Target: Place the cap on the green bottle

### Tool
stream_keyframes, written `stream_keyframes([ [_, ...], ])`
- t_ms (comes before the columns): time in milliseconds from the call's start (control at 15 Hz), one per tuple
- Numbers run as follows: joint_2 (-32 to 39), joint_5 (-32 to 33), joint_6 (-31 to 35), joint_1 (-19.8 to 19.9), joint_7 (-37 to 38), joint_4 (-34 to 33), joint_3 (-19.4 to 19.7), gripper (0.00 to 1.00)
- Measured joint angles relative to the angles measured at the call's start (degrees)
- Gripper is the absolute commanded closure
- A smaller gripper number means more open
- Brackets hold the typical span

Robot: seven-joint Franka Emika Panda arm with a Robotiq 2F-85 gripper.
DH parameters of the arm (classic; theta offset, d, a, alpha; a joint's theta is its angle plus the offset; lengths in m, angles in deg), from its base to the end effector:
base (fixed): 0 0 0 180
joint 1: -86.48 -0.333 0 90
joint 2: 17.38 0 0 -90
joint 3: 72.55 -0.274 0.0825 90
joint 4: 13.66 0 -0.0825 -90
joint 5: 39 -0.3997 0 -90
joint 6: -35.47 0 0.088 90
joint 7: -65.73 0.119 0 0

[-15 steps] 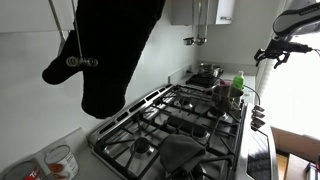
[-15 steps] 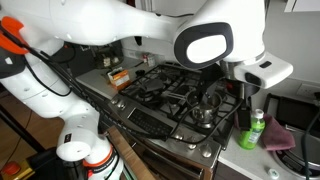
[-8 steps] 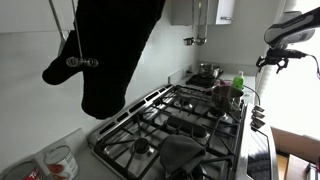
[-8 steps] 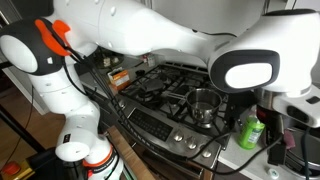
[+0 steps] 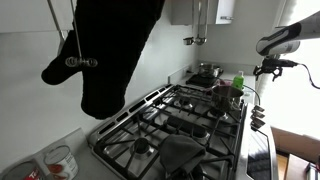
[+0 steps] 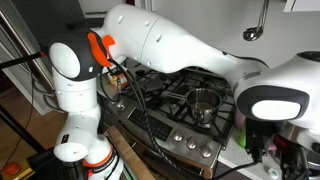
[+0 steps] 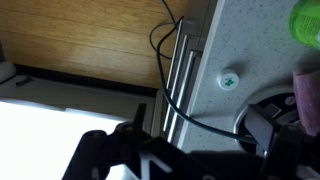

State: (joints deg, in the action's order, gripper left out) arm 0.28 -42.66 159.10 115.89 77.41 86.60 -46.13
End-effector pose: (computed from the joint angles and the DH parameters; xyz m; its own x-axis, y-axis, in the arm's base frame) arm 0.3827 -0.5283 0.3644 0.3781 -0.9143 0.1454 -0.9257 -0.3749 0.0495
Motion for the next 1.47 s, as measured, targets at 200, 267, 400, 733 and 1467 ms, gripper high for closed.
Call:
stream_keyframes([
  [200,-0.64,0.01,0.0,-0.15,0.0,-0.03,-0.01,0.0],
  [267,-0.79,0.01,0.0,-0.14,0.0,-0.03,-0.01,0.0],
  [400,-0.88,0.01,0.0,-0.15,0.0,-0.03,-0.01,0.0],
  [733,1.3,-2.41,-0.01,0.43,-1.23,-1.62,-0.77,0.0],
  [1467,14.32,-10.84,-6.87,6.51,-5.0,-12.44,-6.38,0.0],
])
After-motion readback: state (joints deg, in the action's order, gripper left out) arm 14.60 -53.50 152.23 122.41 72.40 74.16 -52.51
